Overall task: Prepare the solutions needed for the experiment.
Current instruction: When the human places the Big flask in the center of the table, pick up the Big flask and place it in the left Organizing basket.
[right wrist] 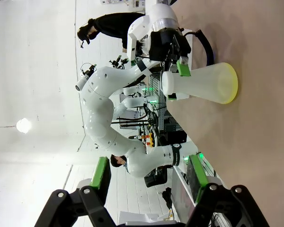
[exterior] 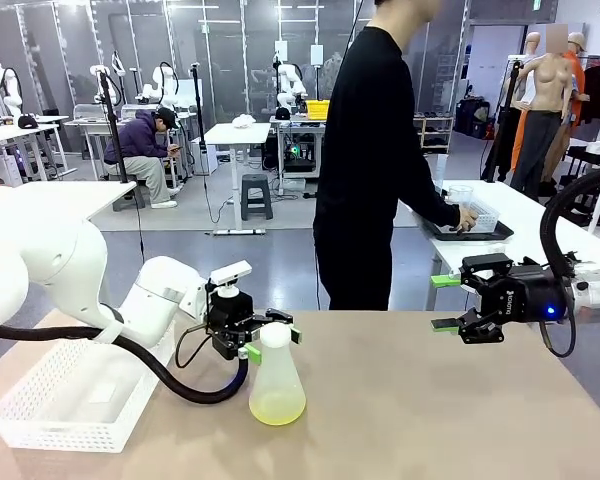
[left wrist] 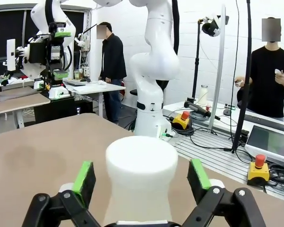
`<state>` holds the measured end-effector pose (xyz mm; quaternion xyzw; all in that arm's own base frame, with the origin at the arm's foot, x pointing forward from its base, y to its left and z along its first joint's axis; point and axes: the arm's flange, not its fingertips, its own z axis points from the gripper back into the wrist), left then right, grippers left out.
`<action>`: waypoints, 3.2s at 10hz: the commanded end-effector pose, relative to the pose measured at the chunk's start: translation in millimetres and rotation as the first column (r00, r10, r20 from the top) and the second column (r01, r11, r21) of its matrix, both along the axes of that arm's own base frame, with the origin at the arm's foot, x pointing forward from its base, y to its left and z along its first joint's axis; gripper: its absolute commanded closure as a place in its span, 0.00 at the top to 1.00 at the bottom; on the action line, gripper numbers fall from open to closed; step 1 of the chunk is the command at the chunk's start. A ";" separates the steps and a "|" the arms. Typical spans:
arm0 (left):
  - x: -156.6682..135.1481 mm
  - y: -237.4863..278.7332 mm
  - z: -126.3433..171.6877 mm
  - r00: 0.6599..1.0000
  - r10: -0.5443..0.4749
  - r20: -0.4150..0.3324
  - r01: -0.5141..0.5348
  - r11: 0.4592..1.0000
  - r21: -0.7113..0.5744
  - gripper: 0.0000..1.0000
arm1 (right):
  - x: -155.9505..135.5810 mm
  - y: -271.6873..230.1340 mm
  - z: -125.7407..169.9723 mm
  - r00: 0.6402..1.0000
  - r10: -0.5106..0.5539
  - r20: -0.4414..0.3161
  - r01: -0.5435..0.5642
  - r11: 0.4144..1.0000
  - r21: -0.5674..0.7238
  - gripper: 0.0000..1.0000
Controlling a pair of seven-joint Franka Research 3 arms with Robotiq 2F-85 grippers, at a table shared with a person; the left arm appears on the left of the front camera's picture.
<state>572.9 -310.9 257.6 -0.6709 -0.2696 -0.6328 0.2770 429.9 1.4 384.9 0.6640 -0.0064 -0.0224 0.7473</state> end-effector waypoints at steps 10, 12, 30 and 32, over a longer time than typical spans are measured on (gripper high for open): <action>-14.9 -2.2 1.1 1.000 -0.003 -0.026 0.002 0.999 -0.048 0.45 | 0.5 0.6 0.8 1.000 -0.003 0.002 0.003 1.000 -0.003 0.82; -15.6 -0.3 1.2 0.999 -0.008 -0.035 0.007 0.999 -0.048 0.25 | 0.5 0.6 0.8 1.000 -0.003 0.002 0.003 1.000 -0.003 0.82; 23.6 72.2 212.9 0.962 0.141 0.234 -0.125 0.989 -0.080 0.00 | 0.5 0.6 0.8 1.000 -0.003 0.002 0.003 1.000 -0.003 0.82; 31.8 122.0 221.7 0.932 0.245 0.267 -0.233 0.969 -0.078 0.00 | 0.5 0.6 0.8 1.000 -0.003 0.002 0.003 1.000 -0.003 0.82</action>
